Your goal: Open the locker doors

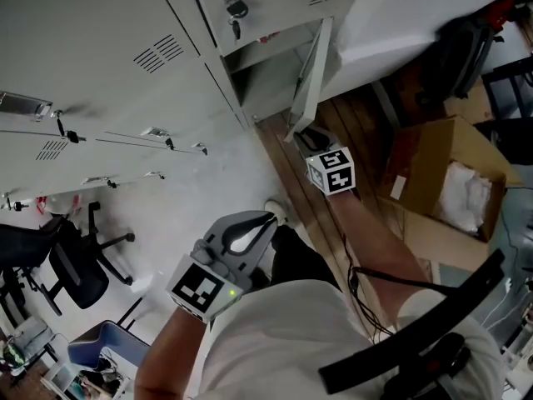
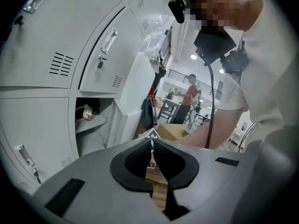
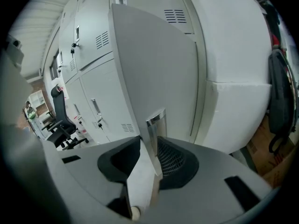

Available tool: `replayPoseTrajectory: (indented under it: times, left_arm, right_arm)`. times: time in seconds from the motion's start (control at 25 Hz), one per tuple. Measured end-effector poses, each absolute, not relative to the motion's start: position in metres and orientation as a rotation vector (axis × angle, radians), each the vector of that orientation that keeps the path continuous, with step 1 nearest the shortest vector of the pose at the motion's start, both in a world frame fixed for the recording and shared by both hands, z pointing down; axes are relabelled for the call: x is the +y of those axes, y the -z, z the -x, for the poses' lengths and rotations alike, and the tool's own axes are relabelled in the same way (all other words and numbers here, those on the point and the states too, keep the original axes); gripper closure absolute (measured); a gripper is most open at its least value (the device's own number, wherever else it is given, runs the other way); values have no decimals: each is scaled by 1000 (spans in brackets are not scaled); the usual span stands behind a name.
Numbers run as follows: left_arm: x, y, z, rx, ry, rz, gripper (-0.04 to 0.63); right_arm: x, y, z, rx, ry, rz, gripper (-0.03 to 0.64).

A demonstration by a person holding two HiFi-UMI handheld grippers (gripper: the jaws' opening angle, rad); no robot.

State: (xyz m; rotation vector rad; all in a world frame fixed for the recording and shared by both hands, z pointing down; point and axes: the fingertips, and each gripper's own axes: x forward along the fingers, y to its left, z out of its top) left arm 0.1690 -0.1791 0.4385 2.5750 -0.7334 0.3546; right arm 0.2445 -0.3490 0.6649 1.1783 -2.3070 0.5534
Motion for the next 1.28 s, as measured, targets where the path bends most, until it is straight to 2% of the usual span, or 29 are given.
replayPoseTrajectory:
  times: [0.64, 0.84, 1.28]
  left_arm:
    - [-175, -438, -224, -568, -390, -2637, 583]
    - [-172, -436, -232, -573, -397, -2641, 583]
    - [-171, -431, -240, -596, -393, -2638, 583]
  right_arm:
    - [-335, -665, -333, -2278, -557, -1175, 531]
    - [-337, -665, -363, -2260, -539, -1203, 560]
    - [-354, -665, -418, -2181, -504, -1230, 561]
